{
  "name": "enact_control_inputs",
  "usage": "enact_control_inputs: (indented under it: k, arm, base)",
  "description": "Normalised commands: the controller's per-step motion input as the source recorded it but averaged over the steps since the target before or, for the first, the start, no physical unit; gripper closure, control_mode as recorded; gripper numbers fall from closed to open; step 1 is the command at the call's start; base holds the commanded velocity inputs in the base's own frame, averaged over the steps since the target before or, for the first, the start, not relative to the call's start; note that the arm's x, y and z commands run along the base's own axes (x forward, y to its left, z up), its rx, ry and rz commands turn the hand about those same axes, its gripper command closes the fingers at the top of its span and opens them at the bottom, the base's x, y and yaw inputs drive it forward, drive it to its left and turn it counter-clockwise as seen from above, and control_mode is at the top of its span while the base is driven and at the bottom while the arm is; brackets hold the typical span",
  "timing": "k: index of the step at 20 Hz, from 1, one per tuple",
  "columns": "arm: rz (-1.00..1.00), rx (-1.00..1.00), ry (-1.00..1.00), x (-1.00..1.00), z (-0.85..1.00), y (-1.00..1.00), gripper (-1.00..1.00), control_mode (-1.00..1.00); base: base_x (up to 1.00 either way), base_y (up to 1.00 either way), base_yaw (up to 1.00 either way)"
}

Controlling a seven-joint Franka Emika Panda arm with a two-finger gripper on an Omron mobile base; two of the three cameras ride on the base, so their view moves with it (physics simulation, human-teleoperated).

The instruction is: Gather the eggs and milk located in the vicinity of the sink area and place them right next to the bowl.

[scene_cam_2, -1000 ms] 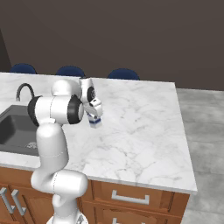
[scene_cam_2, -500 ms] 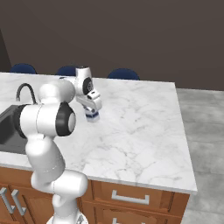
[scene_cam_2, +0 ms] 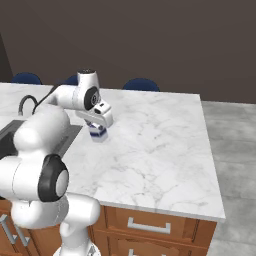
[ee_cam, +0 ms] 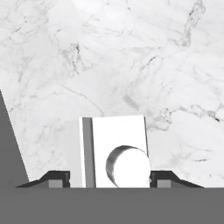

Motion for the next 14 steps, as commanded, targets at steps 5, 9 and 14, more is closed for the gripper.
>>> enact_control_inputs:
  k: [5,9,14]
  arm:
    - [0.18,0.00,0.00,-1.00,0.55,-0.04,1.00,-1.00]
    - [0.19,0.01,-0.01,-0.94,0.43,-0.03,1.00,-1.00]
    - [0.08,0.01,0.01,-0.27,0.08,0.00,1.00,-1.00]
  base:
    - [0.00,0.00,0.00]
    - [0.00,0.00,0.00]
    - [0.00,0.00,0.00]
